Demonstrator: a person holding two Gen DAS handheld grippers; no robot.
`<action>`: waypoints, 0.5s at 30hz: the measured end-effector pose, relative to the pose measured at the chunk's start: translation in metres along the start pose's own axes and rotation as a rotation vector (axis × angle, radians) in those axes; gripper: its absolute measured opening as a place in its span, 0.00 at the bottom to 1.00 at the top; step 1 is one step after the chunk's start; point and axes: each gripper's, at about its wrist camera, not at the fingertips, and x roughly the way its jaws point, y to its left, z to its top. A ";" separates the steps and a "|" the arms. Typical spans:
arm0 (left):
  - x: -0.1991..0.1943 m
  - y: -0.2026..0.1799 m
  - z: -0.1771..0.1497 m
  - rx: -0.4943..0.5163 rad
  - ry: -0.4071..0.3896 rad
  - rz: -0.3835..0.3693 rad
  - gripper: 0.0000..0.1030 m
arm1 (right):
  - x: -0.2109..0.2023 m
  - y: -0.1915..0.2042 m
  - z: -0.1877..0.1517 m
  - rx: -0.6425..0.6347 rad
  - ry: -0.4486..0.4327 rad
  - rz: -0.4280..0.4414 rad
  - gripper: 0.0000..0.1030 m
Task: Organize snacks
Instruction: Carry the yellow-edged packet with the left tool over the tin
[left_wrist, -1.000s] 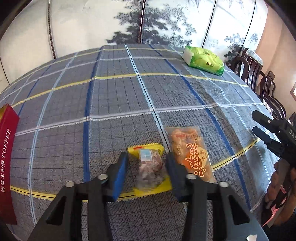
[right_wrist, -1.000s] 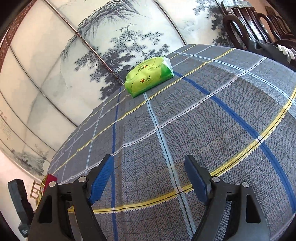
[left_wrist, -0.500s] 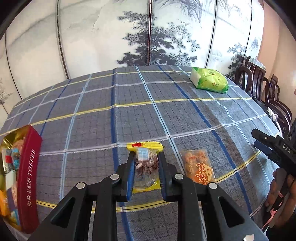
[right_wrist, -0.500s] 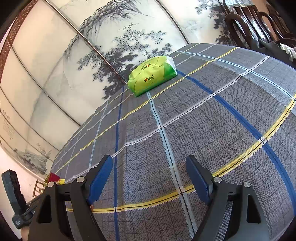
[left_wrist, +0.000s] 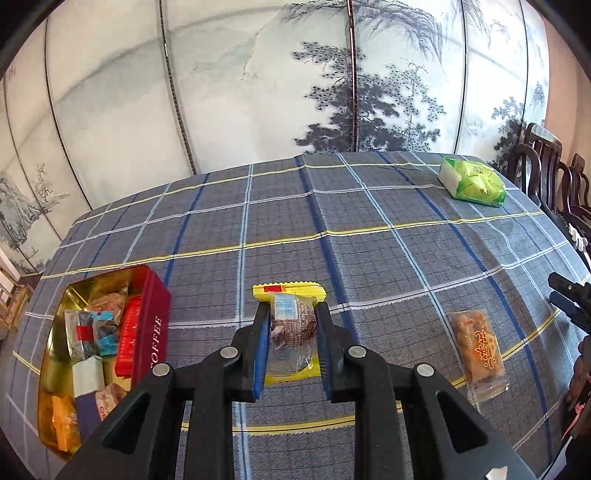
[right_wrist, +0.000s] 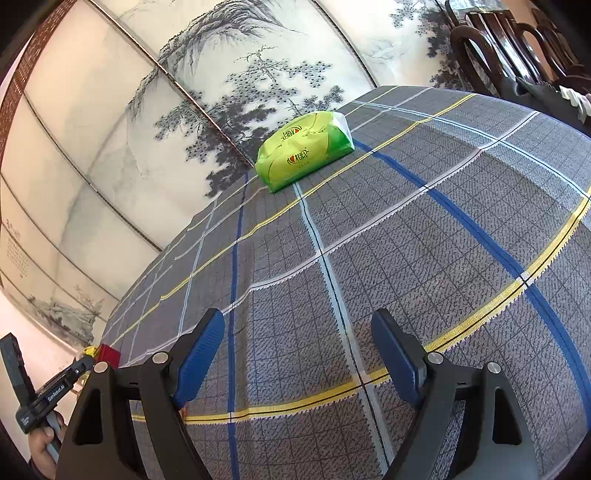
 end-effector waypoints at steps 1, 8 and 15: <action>-0.001 0.006 0.000 -0.005 -0.002 0.007 0.19 | 0.000 0.000 0.000 -0.001 0.000 -0.001 0.80; -0.004 0.044 0.001 -0.051 -0.010 0.042 0.19 | 0.000 0.001 0.000 -0.001 0.001 -0.001 0.80; -0.006 0.081 0.000 -0.093 -0.011 0.079 0.20 | 0.000 0.001 0.000 0.000 0.001 0.004 0.80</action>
